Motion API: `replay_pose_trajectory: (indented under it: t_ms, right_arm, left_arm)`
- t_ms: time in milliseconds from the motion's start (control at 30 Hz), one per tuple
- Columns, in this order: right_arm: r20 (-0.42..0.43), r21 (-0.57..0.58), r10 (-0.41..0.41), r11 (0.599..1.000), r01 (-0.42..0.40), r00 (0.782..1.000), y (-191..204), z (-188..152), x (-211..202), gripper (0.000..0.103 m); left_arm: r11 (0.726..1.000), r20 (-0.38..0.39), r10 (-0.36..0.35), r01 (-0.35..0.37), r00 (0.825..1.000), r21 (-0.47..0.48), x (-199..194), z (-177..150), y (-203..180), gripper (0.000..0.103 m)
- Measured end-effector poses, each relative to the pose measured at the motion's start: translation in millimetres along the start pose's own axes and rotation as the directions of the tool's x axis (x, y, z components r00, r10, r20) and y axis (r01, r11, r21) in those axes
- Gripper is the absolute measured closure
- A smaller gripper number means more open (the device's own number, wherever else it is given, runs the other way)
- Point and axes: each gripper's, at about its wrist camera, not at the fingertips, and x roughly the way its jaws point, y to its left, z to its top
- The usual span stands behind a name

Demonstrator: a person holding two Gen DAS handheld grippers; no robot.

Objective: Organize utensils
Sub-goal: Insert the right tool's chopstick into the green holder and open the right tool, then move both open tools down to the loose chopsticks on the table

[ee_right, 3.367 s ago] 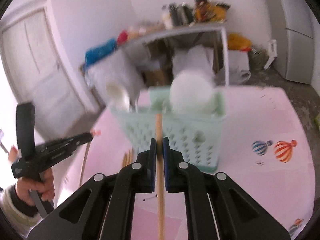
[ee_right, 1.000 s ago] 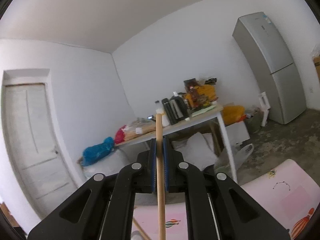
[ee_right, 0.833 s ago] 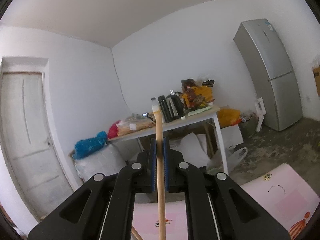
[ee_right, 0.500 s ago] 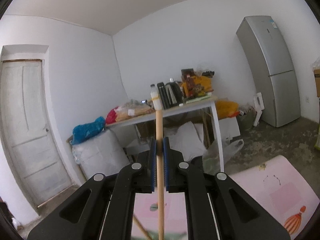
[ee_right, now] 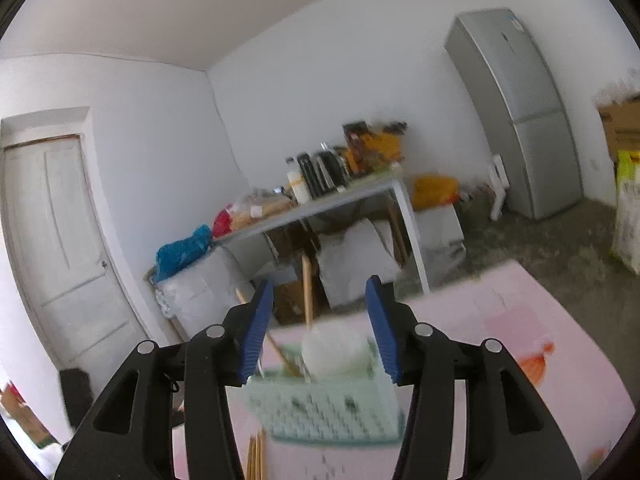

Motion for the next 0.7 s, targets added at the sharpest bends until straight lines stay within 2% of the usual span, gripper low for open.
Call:
replay_pose_trajectory:
  t_ms: [67, 133, 200, 233, 333, 400, 467, 500, 700]
  right_arm:
    - [-0.082, 0.042, 0.004, 0.999, -0.001, 0.997, -8, -19, -5, 0.055]
    - [-0.196, 0.072, 0.002, 0.997, 0.013, 0.981, -13, -43, -4, 0.055]
    - [-0.316, 0.090, -0.012, 0.995, 0.043, 0.949, -17, -71, 0, 0.055]
    - [-0.391, 0.106, -0.020, 0.992, 0.066, 0.920, -20, -90, 2, 0.055]
    - [-0.488, 0.144, -0.010, 0.985, 0.092, 0.873, -24, -122, 5, 0.056]
    - [-0.515, 0.155, 0.004, 0.984, 0.088, 0.857, -20, -133, 4, 0.056]
    - [-0.527, 0.150, 0.018, 0.986, 0.072, 0.850, -15, -136, 5, 0.056]
    - [-0.529, 0.149, 0.027, 0.987, 0.061, 0.848, -12, -136, 7, 0.056]
    - [-0.537, 0.157, 0.067, 0.987, 0.022, 0.841, -1, -136, 13, 0.056]
  left_arm:
    - [1.000, -0.033, 0.017, -0.017, 0.999, 0.005, 3, -6, 0, 0.063]
    - [0.998, -0.087, 0.054, -0.053, 0.995, 0.022, 9, -15, -2, 0.063]
    - [0.997, -0.139, 0.071, -0.068, 0.988, 0.028, 17, -25, -5, 0.063]
    - [0.997, -0.163, 0.070, -0.067, 0.984, 0.027, 21, -32, -7, 0.064]
    - [0.996, -0.222, 0.083, -0.074, 0.972, 0.049, 30, -48, -14, 0.065]
    - [0.994, -0.256, 0.098, -0.084, 0.962, 0.063, 37, -59, -19, 0.067]
    - [0.993, -0.295, 0.113, -0.099, 0.949, 0.064, 44, -70, -22, 0.079]
    - [0.994, -0.305, 0.103, -0.089, 0.947, 0.059, 46, -73, -23, 0.079]
    - [0.995, -0.287, 0.096, -0.086, 0.953, 0.046, 43, -75, -30, 0.079]
